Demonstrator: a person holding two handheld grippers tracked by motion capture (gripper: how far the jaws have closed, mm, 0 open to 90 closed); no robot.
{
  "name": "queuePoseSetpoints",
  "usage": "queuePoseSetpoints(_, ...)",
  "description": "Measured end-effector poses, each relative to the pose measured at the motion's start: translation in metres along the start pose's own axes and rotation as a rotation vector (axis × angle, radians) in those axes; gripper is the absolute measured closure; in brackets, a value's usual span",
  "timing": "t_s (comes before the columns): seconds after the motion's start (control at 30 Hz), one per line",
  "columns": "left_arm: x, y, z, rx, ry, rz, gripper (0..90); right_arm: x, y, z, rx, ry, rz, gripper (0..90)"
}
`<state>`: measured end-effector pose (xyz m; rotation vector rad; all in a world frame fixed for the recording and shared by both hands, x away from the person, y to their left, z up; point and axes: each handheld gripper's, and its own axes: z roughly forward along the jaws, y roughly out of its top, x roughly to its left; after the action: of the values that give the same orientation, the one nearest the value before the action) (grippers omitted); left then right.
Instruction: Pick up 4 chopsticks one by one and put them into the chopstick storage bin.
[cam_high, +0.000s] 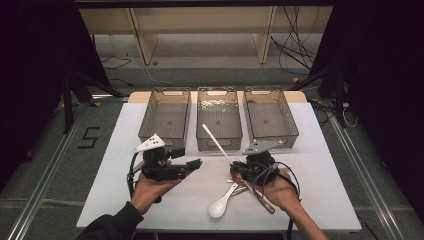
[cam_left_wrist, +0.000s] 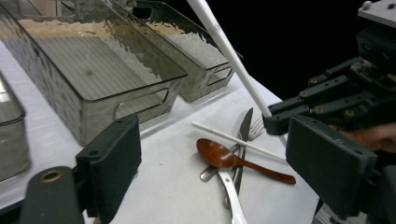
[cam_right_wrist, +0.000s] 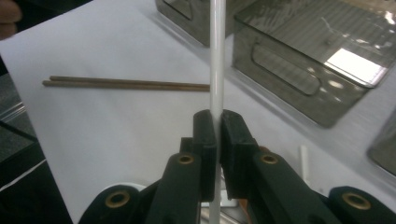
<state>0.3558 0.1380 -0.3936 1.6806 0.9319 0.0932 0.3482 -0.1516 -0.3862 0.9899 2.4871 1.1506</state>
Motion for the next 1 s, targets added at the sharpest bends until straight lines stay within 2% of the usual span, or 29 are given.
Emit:
queuePoseSetpoints(0.1, -0.003, 0.003, 0.010, 0.000, -0.018, -0.019, 20.9, 0.007, 0.003, 0.004, -0.009, 0.008, -0.017, 85.9)
queuePoseSetpoints(0.2, -0.005, 0.003, 0.019, 0.021, -0.036, -0.017, 21.8, 0.014, 0.005, 0.009, -0.017, 0.017, -0.033, 85.9)
queuePoseSetpoints(0.33, -0.004, 0.003, 0.025, 0.022, -0.055, -0.067, 24.7, 0.020, 0.005, 0.010, -0.036, 0.027, -0.043, 85.9)
queuePoseSetpoints(0.47, -0.004, 0.002, 0.028, 0.028, -0.063, -0.084, 29.1, 0.024, 0.006, 0.012, -0.053, 0.036, -0.044, 85.9)
queuePoseSetpoints(0.53, -0.004, 0.002, 0.029, 0.025, -0.082, -0.101, 34.3, 0.029, 0.007, 0.015, -0.058, 0.041, -0.054, 85.9)
queuePoseSetpoints(0.6, -0.005, 0.002, 0.030, 0.027, -0.097, -0.120, 35.8, 0.030, 0.007, 0.016, -0.063, 0.042, -0.055, 85.9)
queuePoseSetpoints(0.8, -0.006, 0.001, 0.031, 0.034, -0.135, -0.127, 50.0, 0.034, 0.008, 0.018, -0.079, 0.048, -0.056, 85.9)
queuePoseSetpoints(0.9, -0.006, 0.000, 0.030, 0.033, -0.136, -0.127, 55.4, 0.035, 0.008, 0.019, -0.090, 0.049, -0.058, 85.9)
queuePoseSetpoints(1.0, -0.005, 0.000, 0.030, 0.025, -0.148, -0.144, 60.9, 0.036, 0.007, 0.019, -0.095, 0.052, -0.056, 85.8)
